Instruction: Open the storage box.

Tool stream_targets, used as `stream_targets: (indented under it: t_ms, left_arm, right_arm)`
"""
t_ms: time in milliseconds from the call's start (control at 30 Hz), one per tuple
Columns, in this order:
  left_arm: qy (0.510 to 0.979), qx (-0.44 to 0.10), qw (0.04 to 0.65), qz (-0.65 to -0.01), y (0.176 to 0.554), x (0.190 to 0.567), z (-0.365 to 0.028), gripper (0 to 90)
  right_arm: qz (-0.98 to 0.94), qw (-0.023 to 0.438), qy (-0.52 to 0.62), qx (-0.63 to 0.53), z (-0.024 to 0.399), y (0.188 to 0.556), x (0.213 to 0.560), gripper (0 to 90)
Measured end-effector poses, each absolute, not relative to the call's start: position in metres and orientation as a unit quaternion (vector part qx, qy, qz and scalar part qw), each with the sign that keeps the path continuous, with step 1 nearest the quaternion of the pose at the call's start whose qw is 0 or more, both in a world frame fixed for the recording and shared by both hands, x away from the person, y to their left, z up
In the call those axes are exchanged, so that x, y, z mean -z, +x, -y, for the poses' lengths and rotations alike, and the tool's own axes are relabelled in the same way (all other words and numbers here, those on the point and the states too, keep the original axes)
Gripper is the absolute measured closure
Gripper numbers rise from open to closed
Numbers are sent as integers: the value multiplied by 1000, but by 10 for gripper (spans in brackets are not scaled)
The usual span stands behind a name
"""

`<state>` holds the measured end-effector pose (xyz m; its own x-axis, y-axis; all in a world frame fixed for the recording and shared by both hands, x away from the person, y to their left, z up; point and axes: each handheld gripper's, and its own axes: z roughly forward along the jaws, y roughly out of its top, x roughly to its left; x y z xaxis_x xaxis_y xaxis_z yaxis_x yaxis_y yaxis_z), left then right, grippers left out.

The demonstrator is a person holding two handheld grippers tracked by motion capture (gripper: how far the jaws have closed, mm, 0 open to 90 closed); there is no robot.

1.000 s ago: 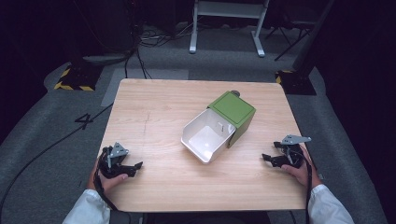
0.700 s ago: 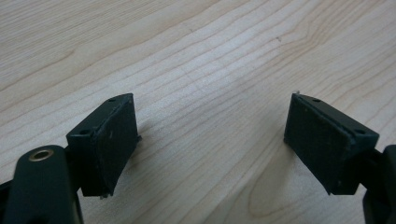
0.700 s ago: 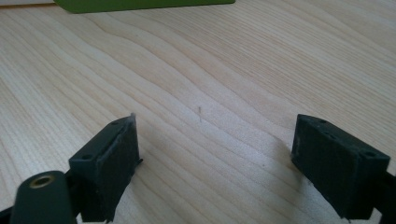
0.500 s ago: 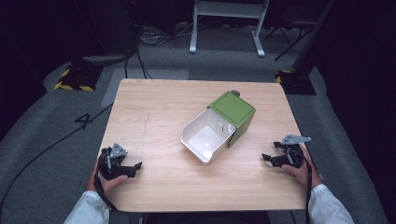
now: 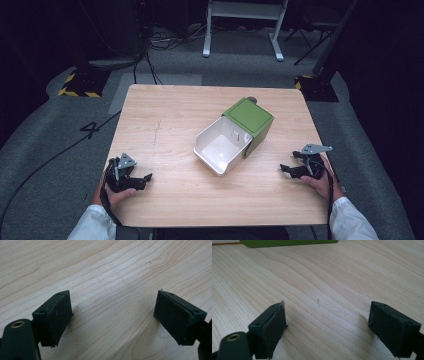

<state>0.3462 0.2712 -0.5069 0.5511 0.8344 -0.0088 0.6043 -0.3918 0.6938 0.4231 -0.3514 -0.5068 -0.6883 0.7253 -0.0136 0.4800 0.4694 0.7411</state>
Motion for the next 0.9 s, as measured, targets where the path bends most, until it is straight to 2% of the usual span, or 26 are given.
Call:
stream_targets:
  t_ms: [900]
  left_arm:
    - [816, -173, 332, -439, 348, 507, -271, 151]
  right_arm:
    - [-841, 165, 357, -370, 351, 423, 507, 147]
